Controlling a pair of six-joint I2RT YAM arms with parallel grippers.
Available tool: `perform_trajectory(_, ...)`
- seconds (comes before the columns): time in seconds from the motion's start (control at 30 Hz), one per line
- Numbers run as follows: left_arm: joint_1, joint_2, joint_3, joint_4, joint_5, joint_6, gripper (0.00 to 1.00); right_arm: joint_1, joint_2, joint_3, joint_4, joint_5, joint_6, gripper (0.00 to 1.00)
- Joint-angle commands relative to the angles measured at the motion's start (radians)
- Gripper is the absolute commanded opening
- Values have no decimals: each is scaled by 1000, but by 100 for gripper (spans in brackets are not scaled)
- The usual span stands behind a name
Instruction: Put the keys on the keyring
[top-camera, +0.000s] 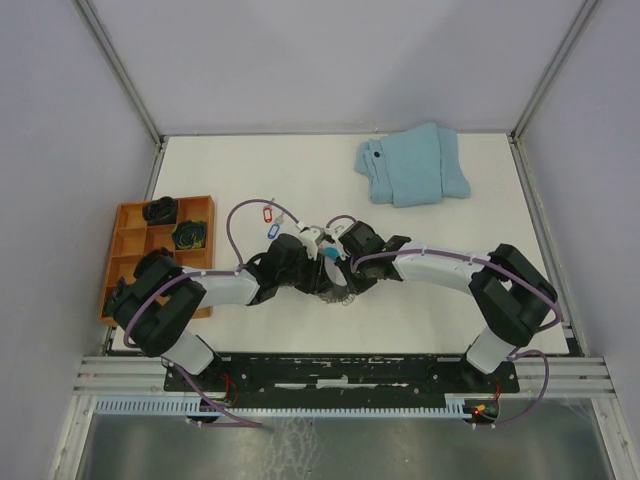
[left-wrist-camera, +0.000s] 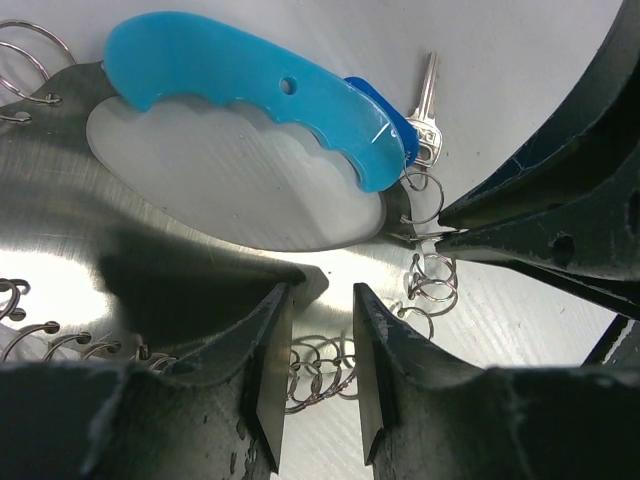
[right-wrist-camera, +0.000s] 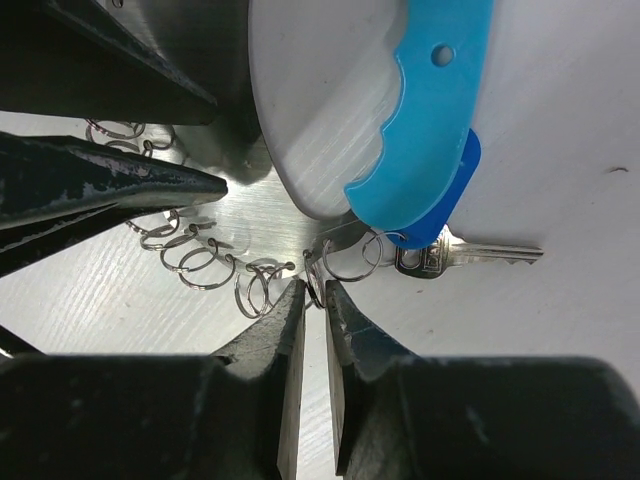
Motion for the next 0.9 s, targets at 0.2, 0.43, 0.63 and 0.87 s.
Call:
perform_trajectory(0.2, -10, 13, 28, 23, 36, 8, 37, 17, 38, 70, 15, 20, -28, 19)
perform_trajectory(0.43, -8, -33, 12, 28, 4, 7, 37, 16, 22, 62, 23, 40, -38, 1)
perform_trajectory(0.63, 14, -143, -51, 103, -9, -8, 37, 13, -67, 27, 93, 44, -53, 1)
perform_trajectory(0.87, 101, -231, -85, 147, 53, -51, 37, -2, -145, 22, 148, 27, -114, 1)
